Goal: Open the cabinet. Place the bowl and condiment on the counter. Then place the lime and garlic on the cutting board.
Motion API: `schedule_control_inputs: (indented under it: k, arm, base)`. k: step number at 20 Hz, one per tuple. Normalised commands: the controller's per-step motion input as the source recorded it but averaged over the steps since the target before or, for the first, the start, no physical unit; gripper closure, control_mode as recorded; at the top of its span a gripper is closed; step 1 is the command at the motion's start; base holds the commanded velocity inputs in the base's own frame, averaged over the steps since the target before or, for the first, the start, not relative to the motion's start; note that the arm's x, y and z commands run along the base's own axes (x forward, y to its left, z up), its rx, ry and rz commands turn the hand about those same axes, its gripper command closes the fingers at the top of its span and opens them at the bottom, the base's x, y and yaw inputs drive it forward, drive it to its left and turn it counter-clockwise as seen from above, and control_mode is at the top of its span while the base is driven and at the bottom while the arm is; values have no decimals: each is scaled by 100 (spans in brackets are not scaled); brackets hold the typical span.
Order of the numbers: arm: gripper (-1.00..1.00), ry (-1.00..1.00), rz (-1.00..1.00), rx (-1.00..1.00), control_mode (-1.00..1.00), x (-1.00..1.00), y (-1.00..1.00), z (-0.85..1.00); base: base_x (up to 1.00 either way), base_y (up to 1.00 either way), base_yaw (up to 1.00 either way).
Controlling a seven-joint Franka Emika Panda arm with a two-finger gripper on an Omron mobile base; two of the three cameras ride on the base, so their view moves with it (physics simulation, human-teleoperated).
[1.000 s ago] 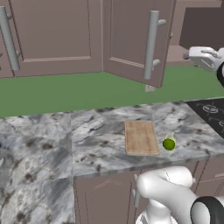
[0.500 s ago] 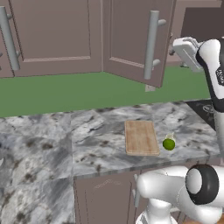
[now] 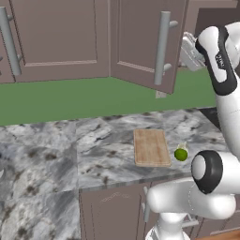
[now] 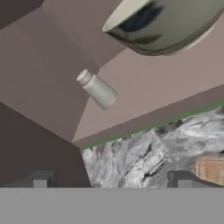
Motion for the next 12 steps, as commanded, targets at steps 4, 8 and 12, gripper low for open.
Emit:
schedule_control_inputs:
  k: [4,8,12]
  arm:
    - [-100,-16,30,-26,-100,-22,100,-10]
    - [-100,-26,32,-37,-100,-92,100,0]
    - [-100,-33,27,-44,-100,-97,100,-1]
  base:
    - [0,0,0]
    - [0,0,0]
    - [0,0,0]
